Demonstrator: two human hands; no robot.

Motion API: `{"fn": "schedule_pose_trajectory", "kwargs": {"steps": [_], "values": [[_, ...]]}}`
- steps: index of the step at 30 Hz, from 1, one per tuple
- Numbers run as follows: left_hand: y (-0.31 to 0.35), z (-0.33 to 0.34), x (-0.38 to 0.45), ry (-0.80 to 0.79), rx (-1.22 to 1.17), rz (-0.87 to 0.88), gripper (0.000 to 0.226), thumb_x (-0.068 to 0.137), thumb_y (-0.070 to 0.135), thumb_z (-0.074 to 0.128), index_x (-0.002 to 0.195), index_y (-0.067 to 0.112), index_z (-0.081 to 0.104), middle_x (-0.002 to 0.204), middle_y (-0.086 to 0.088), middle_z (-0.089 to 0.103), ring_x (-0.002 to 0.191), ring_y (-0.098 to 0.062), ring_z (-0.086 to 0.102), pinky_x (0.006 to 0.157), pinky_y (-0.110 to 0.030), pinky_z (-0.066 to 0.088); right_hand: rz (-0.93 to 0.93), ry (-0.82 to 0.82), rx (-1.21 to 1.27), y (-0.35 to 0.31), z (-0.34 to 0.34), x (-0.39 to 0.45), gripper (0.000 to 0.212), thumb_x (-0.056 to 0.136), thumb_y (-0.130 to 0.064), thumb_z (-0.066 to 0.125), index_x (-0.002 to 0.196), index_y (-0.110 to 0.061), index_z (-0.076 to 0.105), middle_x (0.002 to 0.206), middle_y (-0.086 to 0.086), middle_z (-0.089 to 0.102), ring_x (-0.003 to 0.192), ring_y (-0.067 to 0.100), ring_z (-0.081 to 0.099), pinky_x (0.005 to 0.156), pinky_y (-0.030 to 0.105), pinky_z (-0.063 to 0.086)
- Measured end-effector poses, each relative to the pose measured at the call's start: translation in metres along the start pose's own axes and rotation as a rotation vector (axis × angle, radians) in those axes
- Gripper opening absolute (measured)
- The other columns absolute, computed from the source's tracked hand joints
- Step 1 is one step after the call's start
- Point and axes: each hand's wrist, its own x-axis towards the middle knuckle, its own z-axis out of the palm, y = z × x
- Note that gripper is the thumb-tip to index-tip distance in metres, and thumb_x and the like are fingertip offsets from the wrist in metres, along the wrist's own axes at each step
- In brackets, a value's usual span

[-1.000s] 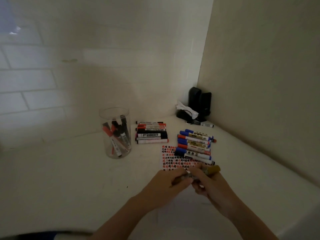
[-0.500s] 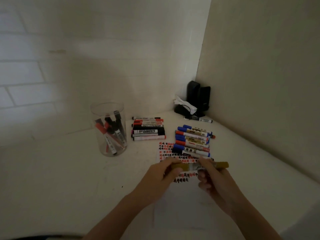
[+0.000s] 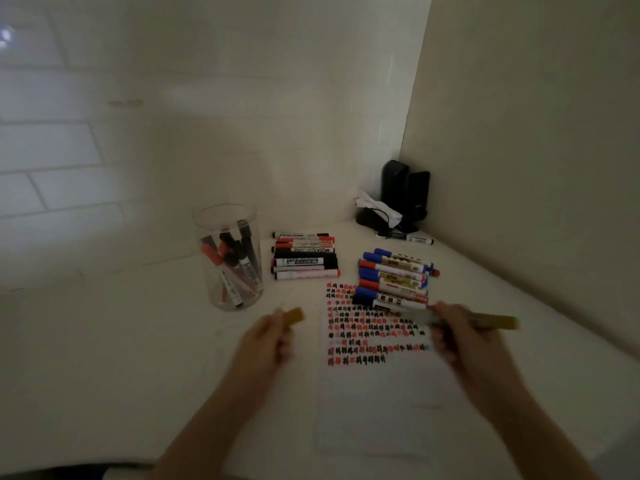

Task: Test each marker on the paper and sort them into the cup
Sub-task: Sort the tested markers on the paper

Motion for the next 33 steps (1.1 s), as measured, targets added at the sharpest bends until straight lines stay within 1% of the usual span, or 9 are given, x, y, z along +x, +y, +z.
{"fn": "schedule_pose_trajectory", "kwargs": {"steps": [1, 3, 5, 7, 12, 16, 21, 26, 33], "values": [[0.000, -0.013, 0.002, 0.048, 0.042, 0.049, 0.028, 0.097, 0.032, 0.045, 0.086, 0.009, 0.058, 0.064, 0.002, 0.050, 0.056, -0.008, 0.045, 0.051, -0.014, 0.041, -0.027, 0.039, -0.068, -0.002, -0.012, 0.003, 0.023, 0.090, -0.021, 0.056, 0.088, -0.001, 0.065, 0.061, 0.004, 0.057, 0.054, 0.011, 0.049, 0.053, 0.022, 0.042], [0.001, -0.017, 0.003, -0.033, 0.263, 0.179, 0.017, 0.095, 0.026, 0.051, 0.092, 0.011, 0.060, 0.072, 0.002, 0.061, 0.066, -0.015, 0.057, 0.063, -0.019, 0.049, -0.033, 0.007, -0.200, 0.000, -0.015, 0.005, 0.017, 0.087, -0.020, 0.061, 0.090, -0.005, 0.069, 0.063, 0.005, 0.062, 0.057, 0.013, 0.055, 0.055, 0.024, 0.046], [-0.003, 0.000, 0.004, -0.136, 0.501, 0.243, 0.007, 0.095, 0.021, 0.054, 0.097, 0.021, 0.060, 0.086, 0.009, 0.067, 0.079, -0.004, 0.063, 0.074, -0.018, 0.052, -0.009, -0.036, -0.279, 0.013, 0.000, 0.004, 0.012, 0.084, -0.024, 0.067, 0.087, -0.013, 0.070, 0.064, 0.003, 0.065, 0.056, 0.011, 0.057, 0.052, 0.023, 0.047], [-0.010, 0.018, 0.009, -0.163, 0.614, 0.295, 0.010, 0.093, 0.022, 0.058, 0.099, 0.030, 0.057, 0.095, 0.016, 0.064, 0.087, 0.007, 0.060, 0.075, -0.012, 0.049, -0.011, -0.013, -0.339, 0.025, 0.014, 0.005, 0.010, 0.080, -0.027, 0.072, 0.085, -0.019, 0.070, 0.066, 0.002, 0.068, 0.054, 0.010, 0.057, 0.052, 0.023, 0.050], [-0.016, 0.025, 0.030, -0.140, 0.699, 0.350, 0.019, 0.089, 0.022, 0.064, 0.101, 0.033, 0.054, 0.098, 0.020, 0.058, 0.089, 0.017, 0.052, 0.073, 0.000, 0.040, -0.033, 0.076, -0.397, 0.039, 0.015, 0.022, 0.025, 0.087, -0.029, 0.066, 0.081, -0.006, 0.066, 0.057, 0.003, 0.060, 0.043, 0.008, 0.051, 0.045, 0.020, 0.046], [-0.022, 0.018, 0.042, -0.157, 0.731, 0.399, 0.020, 0.084, 0.027, 0.070, 0.101, 0.026, 0.059, 0.096, 0.017, 0.061, 0.092, 0.012, 0.055, 0.077, -0.002, 0.040, -0.065, 0.132, -0.516, 0.053, 0.011, 0.023, 0.026, 0.088, -0.030, 0.065, 0.071, -0.012, 0.064, 0.054, -0.003, 0.062, 0.040, 0.001, 0.054, 0.044, 0.013, 0.045], [-0.031, 0.012, 0.047, -0.116, 0.809, 0.456, 0.023, 0.082, 0.033, 0.071, 0.101, 0.026, 0.060, 0.098, 0.017, 0.062, 0.090, 0.009, 0.057, 0.079, -0.002, 0.040, -0.097, 0.140, -0.595, 0.059, 0.008, 0.023, 0.027, 0.083, -0.036, 0.069, 0.063, -0.019, 0.063, 0.053, -0.006, 0.062, 0.046, -0.002, 0.057, 0.047, 0.008, 0.043], [-0.032, 0.013, 0.046, -0.107, 0.806, 0.451, 0.023, 0.081, 0.035, 0.071, 0.100, 0.027, 0.060, 0.097, 0.017, 0.063, 0.091, 0.005, 0.058, 0.078, -0.004, 0.042, -0.116, 0.166, -0.648, 0.063, -0.003, 0.021, 0.019, 0.079, -0.042, 0.071, 0.071, -0.027, 0.063, 0.063, -0.008, 0.065, 0.058, 0.000, 0.061, 0.050, 0.009, 0.044], [-0.032, 0.014, 0.046, -0.094, 0.802, 0.444, 0.024, 0.080, 0.032, 0.073, 0.101, 0.026, 0.061, 0.097, 0.019, 0.062, 0.094, 0.009, 0.056, 0.078, 0.000, 0.039, -0.122, 0.154, -0.631, 0.059, 0.002, 0.019, 0.020, 0.081, -0.040, 0.071, 0.069, -0.030, 0.059, 0.066, -0.017, 0.061, 0.058, -0.003, 0.061, 0.054, 0.010, 0.050]]}}
